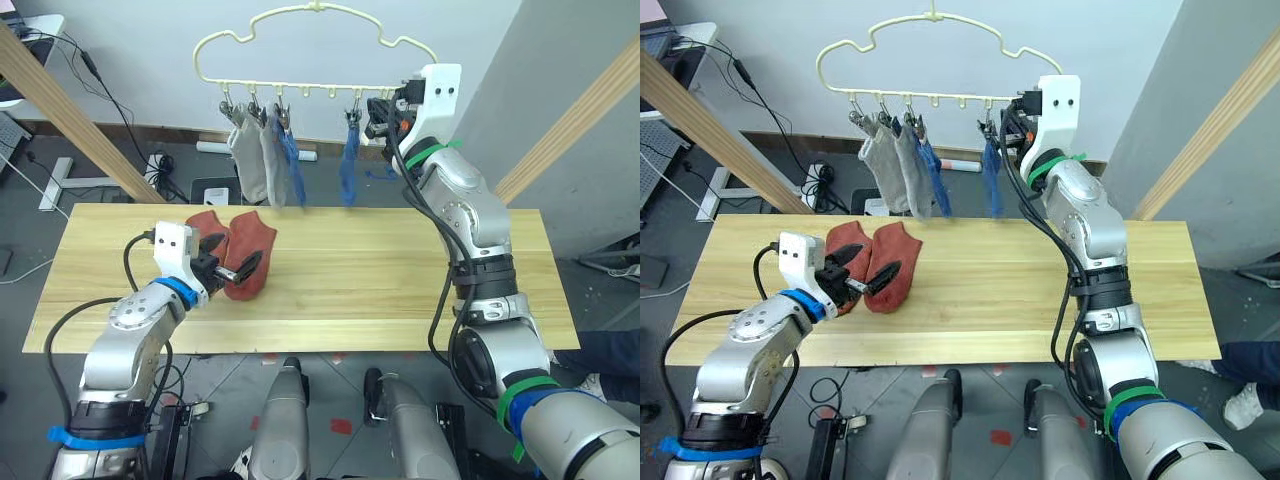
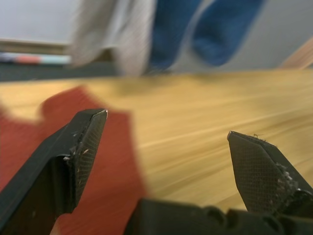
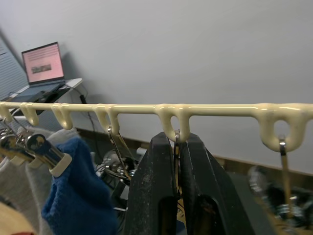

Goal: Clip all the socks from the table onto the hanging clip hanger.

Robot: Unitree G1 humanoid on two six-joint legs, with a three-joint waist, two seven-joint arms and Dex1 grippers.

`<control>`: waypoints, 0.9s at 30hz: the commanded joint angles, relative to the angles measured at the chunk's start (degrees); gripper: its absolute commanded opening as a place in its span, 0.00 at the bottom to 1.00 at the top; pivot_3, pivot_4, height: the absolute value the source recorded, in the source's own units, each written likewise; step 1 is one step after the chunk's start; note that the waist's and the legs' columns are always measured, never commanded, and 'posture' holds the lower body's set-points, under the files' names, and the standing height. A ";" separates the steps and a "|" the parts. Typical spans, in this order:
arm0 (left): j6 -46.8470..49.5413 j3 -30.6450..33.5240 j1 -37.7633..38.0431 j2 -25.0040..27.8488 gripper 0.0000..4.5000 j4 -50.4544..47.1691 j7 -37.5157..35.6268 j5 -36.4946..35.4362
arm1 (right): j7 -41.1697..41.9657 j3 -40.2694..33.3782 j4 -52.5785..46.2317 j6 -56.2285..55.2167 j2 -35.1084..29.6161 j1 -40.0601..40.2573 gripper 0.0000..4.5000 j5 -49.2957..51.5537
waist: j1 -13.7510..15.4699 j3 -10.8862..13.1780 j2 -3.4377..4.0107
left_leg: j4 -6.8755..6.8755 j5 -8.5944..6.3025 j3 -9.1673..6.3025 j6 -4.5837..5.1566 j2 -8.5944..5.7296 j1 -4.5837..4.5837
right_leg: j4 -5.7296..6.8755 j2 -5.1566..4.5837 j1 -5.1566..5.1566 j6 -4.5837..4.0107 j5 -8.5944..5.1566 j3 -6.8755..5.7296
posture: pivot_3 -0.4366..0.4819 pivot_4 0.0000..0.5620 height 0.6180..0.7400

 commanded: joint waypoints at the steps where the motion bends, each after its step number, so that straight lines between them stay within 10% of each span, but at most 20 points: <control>1: -7.32 -3.74 -4.77 -0.87 1.00 9.53 0.52 7.58 | 2.17 0.08 -3.72 5.58 -2.00 3.18 0.00 1.79 | 0.53 0.01 0.01 | 0.00 0.00 0.02 0.00 -0.01 0.00 | 0.00 0.00 0.00 0.00 0.00 0.00 | 0.71 0.71 1.00; 16: -21.21 -9.31 -24.28 -7.33 1.00 51.18 -2.65 18.59 | 2.98 0.14 -7.44 11.00 -3.20 3.38 0.00 3.19 | 0.77 -0.01 -0.02 | 0.02 -0.01 0.05 0.01 -0.04 -0.01 | 0.03 0.00 0.02 0.01 0.01 -0.01 | 0.64 0.70 1.00; 27: -20.64 -9.37 -19.60 -8.35 0.33 45.20 -7.98 17.28 | 1.52 -1.80 -6.95 14.52 -3.74 2.10 0.00 3.77 | 0.40 -0.29 0.03 | 0.03 0.00 0.07 0.01 -0.05 0.05 | 0.07 -0.03 0.05 0.01 0.01 0.00 | 0.64 0.66 1.00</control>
